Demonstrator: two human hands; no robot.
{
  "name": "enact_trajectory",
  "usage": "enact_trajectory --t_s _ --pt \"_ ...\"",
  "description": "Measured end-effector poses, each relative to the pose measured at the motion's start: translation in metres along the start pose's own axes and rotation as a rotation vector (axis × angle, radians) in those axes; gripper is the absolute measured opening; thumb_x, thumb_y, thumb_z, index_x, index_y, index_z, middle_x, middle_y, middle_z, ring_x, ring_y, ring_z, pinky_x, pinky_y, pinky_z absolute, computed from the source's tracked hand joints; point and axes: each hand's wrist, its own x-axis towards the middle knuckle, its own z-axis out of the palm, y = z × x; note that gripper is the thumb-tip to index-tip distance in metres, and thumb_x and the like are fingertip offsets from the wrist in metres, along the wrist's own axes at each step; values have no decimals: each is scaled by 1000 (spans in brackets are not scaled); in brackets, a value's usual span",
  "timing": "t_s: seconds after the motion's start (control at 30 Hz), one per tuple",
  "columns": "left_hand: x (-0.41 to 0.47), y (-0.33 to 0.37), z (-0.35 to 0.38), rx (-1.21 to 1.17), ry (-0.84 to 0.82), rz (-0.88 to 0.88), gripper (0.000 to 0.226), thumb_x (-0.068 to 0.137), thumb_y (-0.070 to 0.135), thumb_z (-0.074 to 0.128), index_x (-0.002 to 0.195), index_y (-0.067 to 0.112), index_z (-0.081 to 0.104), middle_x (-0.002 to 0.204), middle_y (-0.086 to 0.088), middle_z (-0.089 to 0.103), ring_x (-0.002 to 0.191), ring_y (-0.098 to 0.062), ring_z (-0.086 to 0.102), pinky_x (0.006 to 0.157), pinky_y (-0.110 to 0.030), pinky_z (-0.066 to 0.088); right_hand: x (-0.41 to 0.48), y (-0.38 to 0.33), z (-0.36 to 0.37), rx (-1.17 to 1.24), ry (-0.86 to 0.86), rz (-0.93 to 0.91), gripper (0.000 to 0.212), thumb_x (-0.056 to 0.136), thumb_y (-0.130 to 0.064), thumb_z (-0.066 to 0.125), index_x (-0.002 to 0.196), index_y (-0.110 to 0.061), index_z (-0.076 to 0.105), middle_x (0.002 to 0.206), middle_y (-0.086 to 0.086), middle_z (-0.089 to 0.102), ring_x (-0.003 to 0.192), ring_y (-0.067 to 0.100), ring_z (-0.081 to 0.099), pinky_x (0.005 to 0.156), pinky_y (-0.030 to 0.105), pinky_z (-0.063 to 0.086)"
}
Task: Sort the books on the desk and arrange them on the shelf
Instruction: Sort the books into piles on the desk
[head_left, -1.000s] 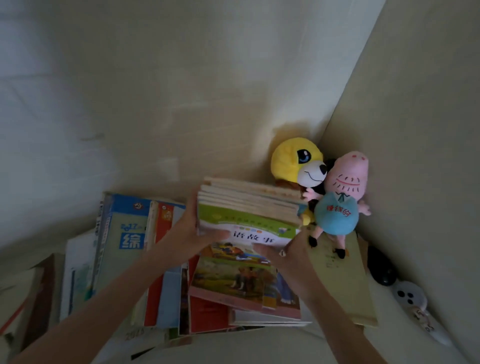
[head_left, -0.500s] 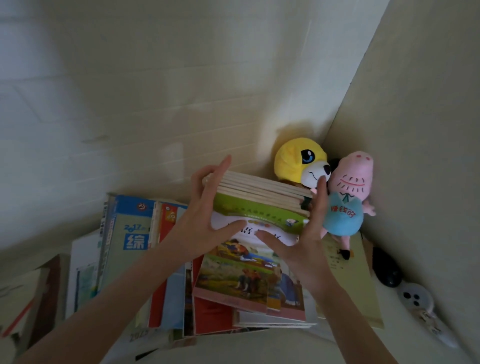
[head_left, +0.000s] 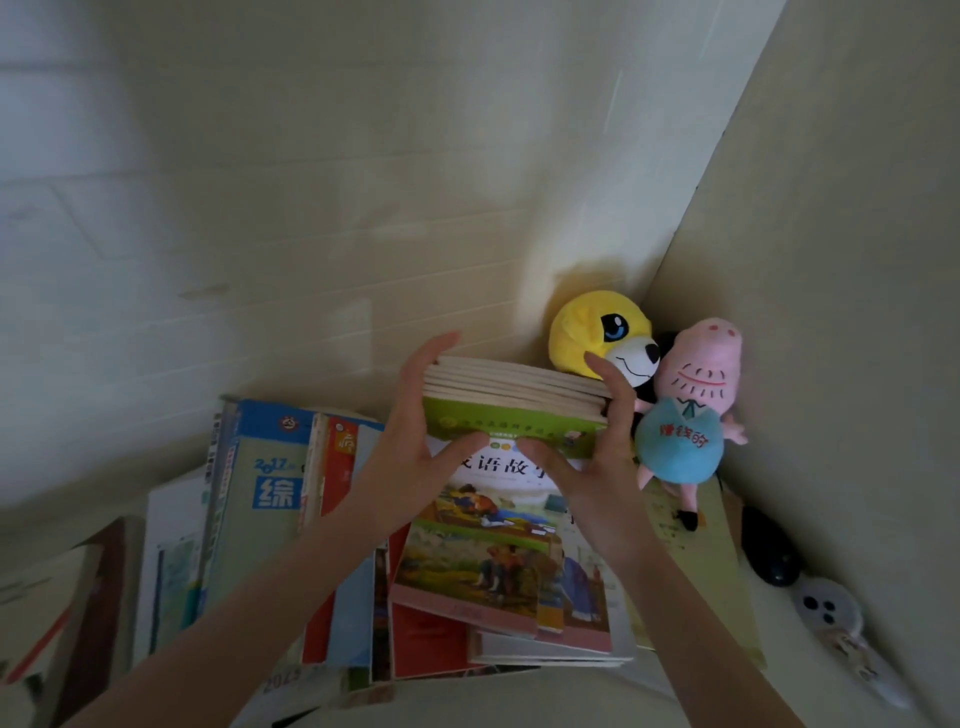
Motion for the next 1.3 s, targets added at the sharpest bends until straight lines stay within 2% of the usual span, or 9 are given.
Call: enact_trajectory --t_s 0.1,0.17,0.3,0.47,0.6,0.73,0.9,1.07,1.3 --pt "0 5 -2 -49 21 3 96 81 10 69 142 49 7 138 3 32 123 -12 41 107 -23 36 -2 -6 1 -10 4 -18 86 78 -11 77 142 -29 23 134 -28 34 128 1 41 102 25 45" --pt "-1 3 -5 -42 -29 7 99 80 11 69 144 47 2 133 4 37 120 -10 45 106 -22 37 -4 -4 0 -33 1 -3 96 77 -10 78 147 -30 15 143 -22 29 132 0 38 103 19 42" --pt "-2 1 -3 -15 -75 -45 110 79 16 75 143 50 -7 137 3 35 123 -5 45 105 -21 37 -7 1 -1 27 -29 98 114 74 -17 81 149 -45 -1 150 -3 31 137 14 39 108 40 43" --pt "4 -3 -6 -133 -56 -203 119 70 0 79 147 35 -4 117 14 45 102 8 56 83 -10 47 -8 2 -1 65 -14 135 116 77 -10 79 150 -37 -6 145 -29 22 134 -16 27 101 12 41" --pt "1 -2 -3 -169 -75 -201 94 75 -8 72 141 29 16 118 17 43 100 9 56 78 -11 49 -14 5 1 92 18 160 111 74 -21 80 145 -54 1 152 -18 28 142 9 32 108 42 43" --pt "-3 4 -9 -194 18 -193 96 72 -10 73 139 34 19 113 10 49 94 6 60 75 -11 50 -13 -4 5 148 18 127 109 74 -18 78 147 -49 3 143 -35 27 137 -3 33 95 18 47" --pt "-16 -6 -25 -196 15 -249 109 67 -2 77 145 31 10 104 26 60 94 2 63 80 -19 54 -20 -5 19 146 -53 175 107 78 -9 76 146 -45 2 135 -40 39 126 -7 45 105 36 47" --pt "-23 -15 -32 -203 45 -360 111 60 16 84 143 40 15 113 19 58 103 0 61 97 -37 50 -19 -4 29 112 -73 237 97 72 -30 84 141 -51 19 137 -6 50 126 18 52 103 50 46" --pt "-25 13 -59 -200 119 -238 114 62 -11 72 146 25 3 91 35 63 84 5 65 71 -14 53 -12 -28 48 186 -93 163 97 77 5 73 148 -20 13 115 -38 52 114 -9 53 87 15 50"
